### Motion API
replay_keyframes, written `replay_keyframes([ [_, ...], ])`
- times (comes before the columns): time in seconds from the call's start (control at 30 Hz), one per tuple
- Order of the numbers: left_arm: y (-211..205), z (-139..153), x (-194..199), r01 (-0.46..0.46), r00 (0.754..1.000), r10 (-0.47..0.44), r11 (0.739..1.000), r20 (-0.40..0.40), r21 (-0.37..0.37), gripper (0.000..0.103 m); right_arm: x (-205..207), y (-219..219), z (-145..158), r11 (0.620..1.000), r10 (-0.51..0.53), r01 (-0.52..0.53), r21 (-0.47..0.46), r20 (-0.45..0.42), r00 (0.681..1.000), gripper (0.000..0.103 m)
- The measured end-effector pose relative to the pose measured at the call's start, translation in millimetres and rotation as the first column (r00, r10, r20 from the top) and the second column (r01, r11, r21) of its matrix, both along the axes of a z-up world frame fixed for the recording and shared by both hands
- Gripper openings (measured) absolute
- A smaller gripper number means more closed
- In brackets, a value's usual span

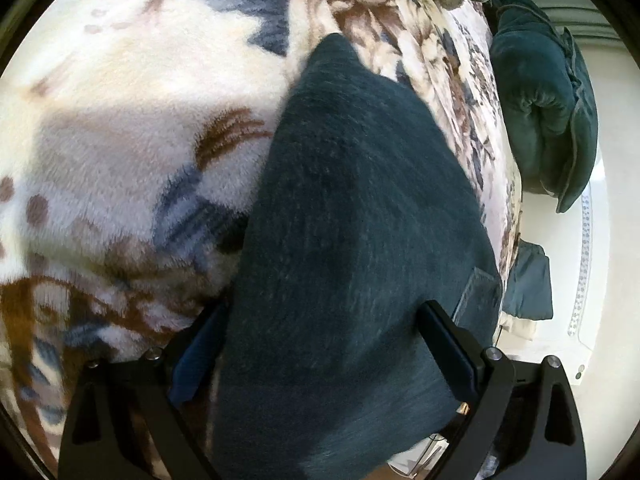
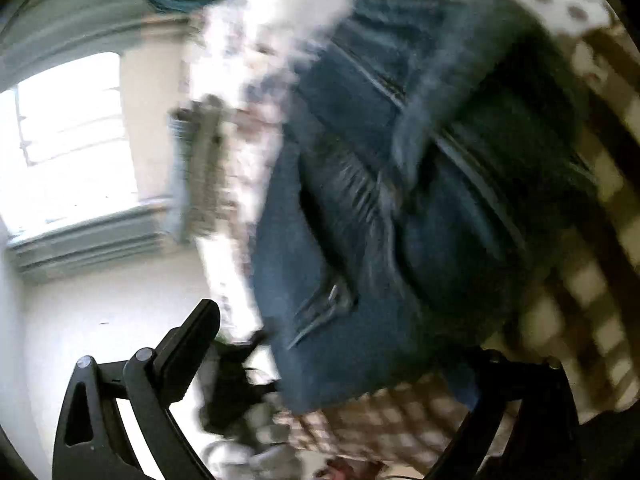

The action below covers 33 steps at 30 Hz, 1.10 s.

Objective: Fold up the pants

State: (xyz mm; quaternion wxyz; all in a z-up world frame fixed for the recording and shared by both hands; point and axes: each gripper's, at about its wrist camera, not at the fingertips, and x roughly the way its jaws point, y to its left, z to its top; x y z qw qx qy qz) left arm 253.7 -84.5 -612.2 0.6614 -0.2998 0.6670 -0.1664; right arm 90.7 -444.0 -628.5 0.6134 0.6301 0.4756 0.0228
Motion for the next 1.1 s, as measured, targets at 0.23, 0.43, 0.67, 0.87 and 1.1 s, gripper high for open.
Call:
replay_keyframes([
  [0.23,1,0,-1,-0.013,1.000,0.013,1.000,-0.005,-0.005,0.097,4,-12,-13,0.987,-0.136,0.133,0.094,0.026,0.990,0.091],
  [0.43,2,-1,-1,-0.021,1.000,0.021,1.000,-0.004,-0.008,0.097,11,-13,-26,0.990,-0.132,0.129,0.061,0.055,0.990,0.091],
  [0.67,-10,17,-6,-0.009,0.996,0.004,0.998,0.090,0.055,0.066,8,-17,-11,0.992,-0.128,0.128,-0.001,-0.004,0.992,0.064],
  [0.87,-6,36,-13,-0.009,0.992,-0.001,0.997,0.128,0.075,0.025,20,-10,12,0.993,-0.105,0.104,-0.058,-0.021,0.994,0.054],
  [1.1,-4,86,-19,-0.011,0.982,-0.001,0.998,0.187,0.063,0.020,33,-13,51,0.995,-0.076,0.077,-0.063,0.008,0.997,0.049],
])
